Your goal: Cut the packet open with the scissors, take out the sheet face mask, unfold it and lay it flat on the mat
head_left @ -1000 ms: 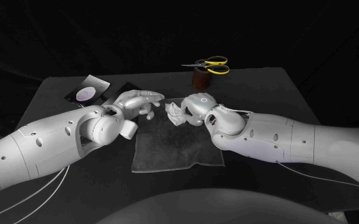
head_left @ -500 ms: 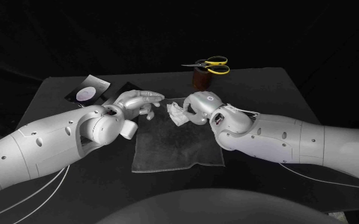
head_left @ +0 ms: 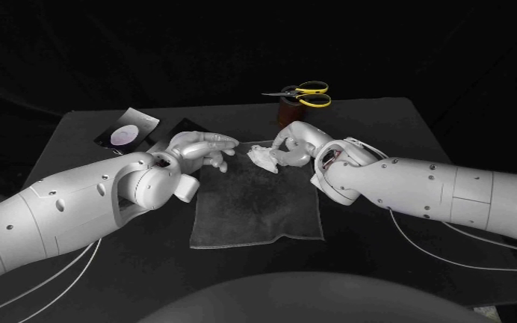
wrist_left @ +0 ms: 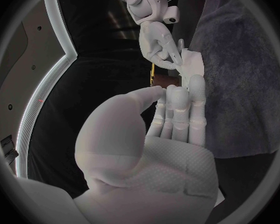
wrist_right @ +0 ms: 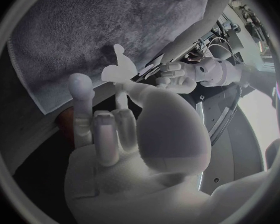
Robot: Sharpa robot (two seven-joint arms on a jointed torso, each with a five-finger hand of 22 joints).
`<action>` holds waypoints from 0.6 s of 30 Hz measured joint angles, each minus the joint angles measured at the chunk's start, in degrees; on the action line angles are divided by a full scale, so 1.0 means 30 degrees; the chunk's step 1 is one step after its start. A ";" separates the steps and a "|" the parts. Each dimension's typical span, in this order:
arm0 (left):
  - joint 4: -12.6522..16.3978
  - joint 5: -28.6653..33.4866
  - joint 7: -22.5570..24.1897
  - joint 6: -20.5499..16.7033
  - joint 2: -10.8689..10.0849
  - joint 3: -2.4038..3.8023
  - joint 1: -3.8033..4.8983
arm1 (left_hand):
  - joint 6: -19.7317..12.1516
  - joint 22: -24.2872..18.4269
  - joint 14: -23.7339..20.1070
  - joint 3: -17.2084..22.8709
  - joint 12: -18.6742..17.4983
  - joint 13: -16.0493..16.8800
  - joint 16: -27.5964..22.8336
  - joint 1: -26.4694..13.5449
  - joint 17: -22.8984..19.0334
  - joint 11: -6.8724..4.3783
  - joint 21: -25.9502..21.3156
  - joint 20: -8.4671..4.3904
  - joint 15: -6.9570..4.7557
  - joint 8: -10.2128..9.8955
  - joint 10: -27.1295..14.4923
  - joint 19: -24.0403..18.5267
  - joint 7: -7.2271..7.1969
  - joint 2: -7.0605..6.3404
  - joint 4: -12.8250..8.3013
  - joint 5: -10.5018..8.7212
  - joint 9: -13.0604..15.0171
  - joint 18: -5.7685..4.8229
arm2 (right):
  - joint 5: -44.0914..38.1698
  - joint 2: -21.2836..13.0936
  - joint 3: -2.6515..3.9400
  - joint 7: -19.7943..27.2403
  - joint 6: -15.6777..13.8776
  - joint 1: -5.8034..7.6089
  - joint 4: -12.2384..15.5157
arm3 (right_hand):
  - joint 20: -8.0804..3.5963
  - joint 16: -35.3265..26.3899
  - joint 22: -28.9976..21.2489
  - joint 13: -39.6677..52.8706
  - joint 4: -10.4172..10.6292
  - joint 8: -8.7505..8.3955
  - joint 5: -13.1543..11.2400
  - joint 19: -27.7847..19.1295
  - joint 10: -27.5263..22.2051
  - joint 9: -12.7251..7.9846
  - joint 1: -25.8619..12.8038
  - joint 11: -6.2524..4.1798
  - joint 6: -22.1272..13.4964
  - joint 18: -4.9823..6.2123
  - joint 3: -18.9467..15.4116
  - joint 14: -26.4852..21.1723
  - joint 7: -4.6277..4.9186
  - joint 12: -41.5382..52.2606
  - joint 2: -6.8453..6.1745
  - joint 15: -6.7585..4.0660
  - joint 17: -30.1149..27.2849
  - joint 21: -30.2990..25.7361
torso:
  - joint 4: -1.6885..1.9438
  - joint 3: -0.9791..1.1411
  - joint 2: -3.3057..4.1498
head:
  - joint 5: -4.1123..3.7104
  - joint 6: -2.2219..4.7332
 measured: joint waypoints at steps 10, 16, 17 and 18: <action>-0.0017 -0.0383 -0.0036 0.0246 0.0104 -0.0036 -0.0025 | -0.0171 -0.0240 -0.0099 -0.0165 -0.0894 -0.0710 -0.0336 0.0000 -0.0730 0.0072 -0.0292 0.0001 0.0091 -0.0007 -0.0064 0.0001 0.0168 0.0000 0.0059 -0.0001 -0.0282 -0.0008 | 0.5687 -0.0721 0.0024 0.0967 0.2387 0.0740 0.0502 | 0.0101 -0.0041 -0.0014 0.0015 -0.0520 -0.0236 0.0026 -0.0259 -0.0002 0.0370 -0.0867 0.0003 -0.0600 0.0146 0.0445 -0.0003 0.0188 -0.0601 0.0885 0.0003 -0.0015 -0.0493 | 0.0009 -0.0005 0.0000 | 0.0068 0.0000; 0.0055 -0.0488 -0.0038 0.0300 0.0169 -0.0125 -0.0082 | -0.0410 -0.0900 -0.1195 -0.0704 -0.2094 -0.1551 -0.1484 -0.0144 -0.1655 0.0421 -0.1358 0.0281 0.0414 -0.0103 -0.0212 -0.0370 0.0397 -0.0144 0.0598 -0.0001 -0.0651 -0.0014 | 0.8955 -0.1102 0.0037 0.1941 0.3037 0.0947 0.0978 | 0.0101 -0.0072 -0.0010 0.0014 -0.0590 -0.0331 0.0030 -0.0259 -0.0005 0.0375 -0.0963 0.0007 -0.0673 0.0138 0.0469 -0.0004 0.0199 -0.0660 0.0982 0.0004 -0.0018 -0.0009 | 0.0013 -0.0005 0.0002 | 0.0101 0.0000; 0.0073 -0.0502 -0.0037 0.0296 0.0174 -0.0146 -0.0102 | -0.0436 -0.1177 -0.1680 -0.0834 -0.2419 -0.1774 -0.1976 -0.0249 -0.1932 0.0486 -0.1826 0.0369 0.0518 -0.0104 -0.0280 -0.0655 0.0422 -0.0247 0.0728 -0.0001 -0.0753 -0.0014 | 0.9406 -0.1164 0.0047 0.2137 0.3109 0.0963 0.1056 | 0.0101 -0.0073 -0.0009 0.0013 -0.0590 -0.0340 0.0030 -0.0259 -0.0033 0.0375 -0.0963 0.0035 -0.0680 0.0135 0.0469 -0.0004 0.0204 -0.0660 0.0982 0.0004 -0.0017 -0.0009 | 0.0013 -0.0005 0.0002 | 0.0103 0.0000; 0.0106 -0.0507 -0.0030 0.0286 0.0177 -0.0176 -0.0127 | -0.0528 -0.1664 -0.2270 -0.1081 -0.2885 -0.2106 -0.2751 -0.0382 -0.2390 0.0589 -0.2622 0.0527 0.0667 -0.0103 -0.0384 -0.1008 0.0501 -0.0381 0.0976 -0.0001 -0.0855 -0.0014 | 0.9972 -0.1250 0.0058 0.2384 0.3188 0.0984 0.1167 | 0.0101 -0.0074 -0.0007 0.0013 -0.0590 -0.0351 0.0030 -0.0259 -0.0033 0.0375 -0.0963 0.0035 -0.0682 0.0135 0.0469 -0.0004 0.0206 -0.0660 0.0982 0.0004 -0.0016 -0.0009 | 0.0013 -0.0005 0.0002 | 0.0103 0.0000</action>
